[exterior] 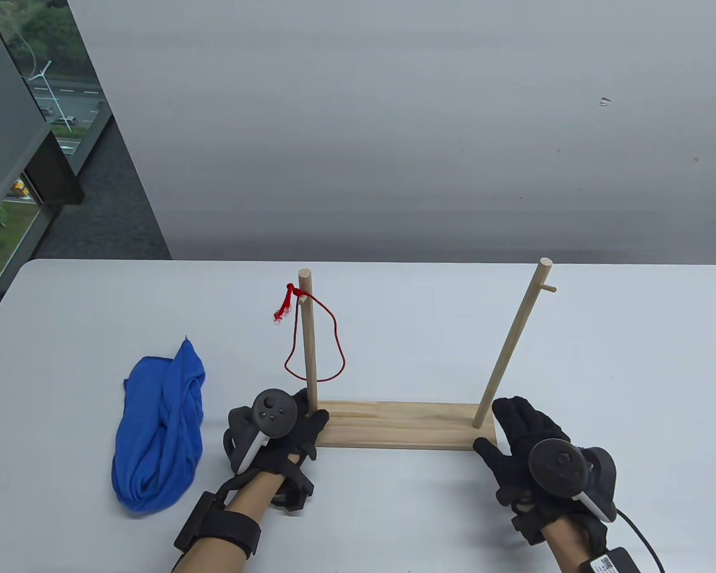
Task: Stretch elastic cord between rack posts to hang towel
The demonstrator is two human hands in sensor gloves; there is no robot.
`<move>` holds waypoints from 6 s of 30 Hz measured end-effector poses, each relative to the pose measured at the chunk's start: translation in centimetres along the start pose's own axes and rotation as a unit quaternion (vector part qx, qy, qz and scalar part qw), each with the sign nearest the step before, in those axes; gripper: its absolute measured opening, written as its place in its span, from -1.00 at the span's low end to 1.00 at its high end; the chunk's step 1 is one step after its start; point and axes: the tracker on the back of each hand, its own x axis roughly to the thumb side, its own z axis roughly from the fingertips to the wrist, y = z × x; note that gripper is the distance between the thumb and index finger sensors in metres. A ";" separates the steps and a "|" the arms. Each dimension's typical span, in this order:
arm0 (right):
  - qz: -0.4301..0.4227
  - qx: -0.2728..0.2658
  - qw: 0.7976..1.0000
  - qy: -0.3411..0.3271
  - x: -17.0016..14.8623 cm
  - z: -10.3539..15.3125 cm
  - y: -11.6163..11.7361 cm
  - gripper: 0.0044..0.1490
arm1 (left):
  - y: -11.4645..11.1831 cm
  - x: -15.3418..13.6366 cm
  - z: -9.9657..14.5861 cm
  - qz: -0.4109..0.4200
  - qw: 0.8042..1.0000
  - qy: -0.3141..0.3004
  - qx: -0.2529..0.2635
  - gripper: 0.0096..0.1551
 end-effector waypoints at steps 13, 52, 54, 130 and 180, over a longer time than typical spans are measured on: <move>-0.023 -0.023 0.997 -0.063 5.1 -2.5 -0.9 -0.09 | -0.1 0.1 0.0 -0.016 1.000 0.000 0.015 -0.43; -0.228 0.110 0.963 -0.097 15.3 -15.9 6.7 -0.09 | -0.1 0.2 0.2 -0.024 1.000 0.000 0.012 -0.43; -0.226 0.107 0.963 -0.096 15.4 -16.2 6.9 -0.14 | -0.1 0.2 0.2 -0.024 1.000 0.000 0.012 -0.43; 0.169 -0.270 0.941 -0.116 11.2 -11.0 -21.5 -0.50 | -0.1 0.2 0.3 -0.024 1.000 0.010 0.011 -0.43; 0.131 -0.295 0.933 -0.161 3.6 -13.5 -20.4 -0.54 | -0.2 0.3 0.4 -0.024 0.999 0.020 0.014 -0.43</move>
